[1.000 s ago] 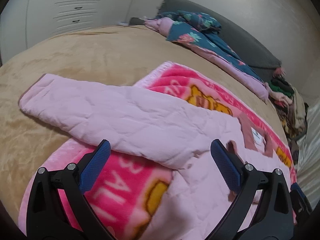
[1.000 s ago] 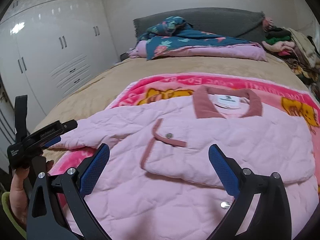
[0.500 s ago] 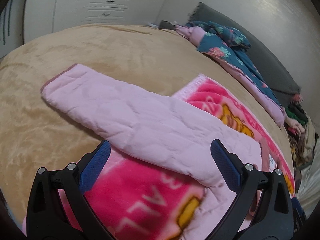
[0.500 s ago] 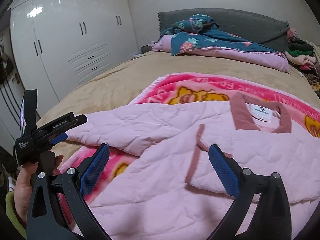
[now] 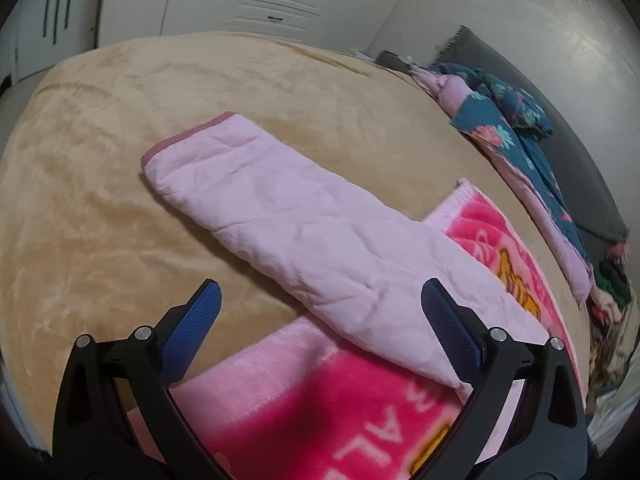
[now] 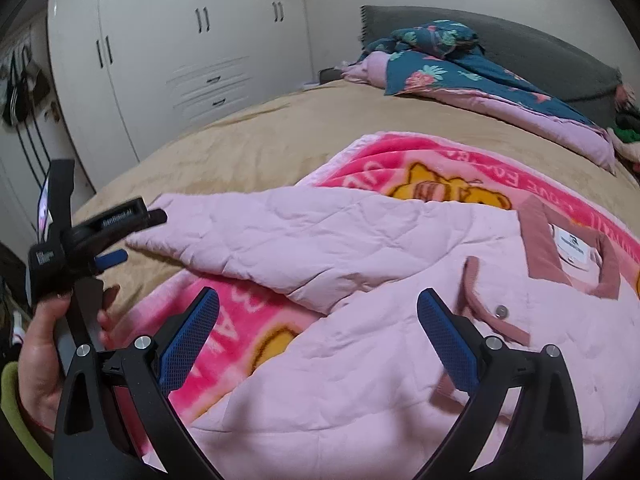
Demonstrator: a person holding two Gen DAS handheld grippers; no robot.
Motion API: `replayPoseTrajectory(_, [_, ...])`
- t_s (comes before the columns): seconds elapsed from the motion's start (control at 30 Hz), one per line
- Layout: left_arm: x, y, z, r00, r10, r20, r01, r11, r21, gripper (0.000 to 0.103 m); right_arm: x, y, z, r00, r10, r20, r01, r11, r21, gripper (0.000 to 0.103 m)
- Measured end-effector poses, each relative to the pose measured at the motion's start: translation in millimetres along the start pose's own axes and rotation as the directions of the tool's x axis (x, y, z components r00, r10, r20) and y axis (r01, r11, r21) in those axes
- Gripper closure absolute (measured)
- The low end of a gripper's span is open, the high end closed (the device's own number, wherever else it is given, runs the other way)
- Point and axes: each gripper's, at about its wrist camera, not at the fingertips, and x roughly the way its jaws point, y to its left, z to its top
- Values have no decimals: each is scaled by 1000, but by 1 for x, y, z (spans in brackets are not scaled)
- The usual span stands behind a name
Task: Fold large clothes
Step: 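Move the left tool along the other sleeve toward its cuff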
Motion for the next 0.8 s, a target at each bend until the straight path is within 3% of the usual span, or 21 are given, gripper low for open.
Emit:
replayPoseTrajectory(0.17, [14,16,8,999,33,21,-33,999,-27,9,17,8,-1,999,11,-41,-12,1000,-26,4])
replayPoseTrajectory(0.3, [29,40,13,999,47,5,-47,993,-112,9,25,7,-7,998,22,-59,-23,1000,-10,4])
replayPoseTrajectory(0.37, [38,48,15,1000,29,-12,-30,989,-145,9,29,5,-9,997,24,-68,-24,1000,-1,4])
replayPoseTrajectory(0.43, [49,60,16,999,-39,-29,31,976,-216,9,32,3,-10,997,23,-76,-22,1000,6,4])
replayPoseTrajectory(0.6, [65,77,18,996,-86,-30,72,943,-324,9,35,-4,-9,997,19,-76,-17,999,27,4])
replayPoseTrajectory(0.8, [76,77,23,993,-117,-5,107,927,-360,10,35,-14,-11,996,19,-83,-14,998,60,4])
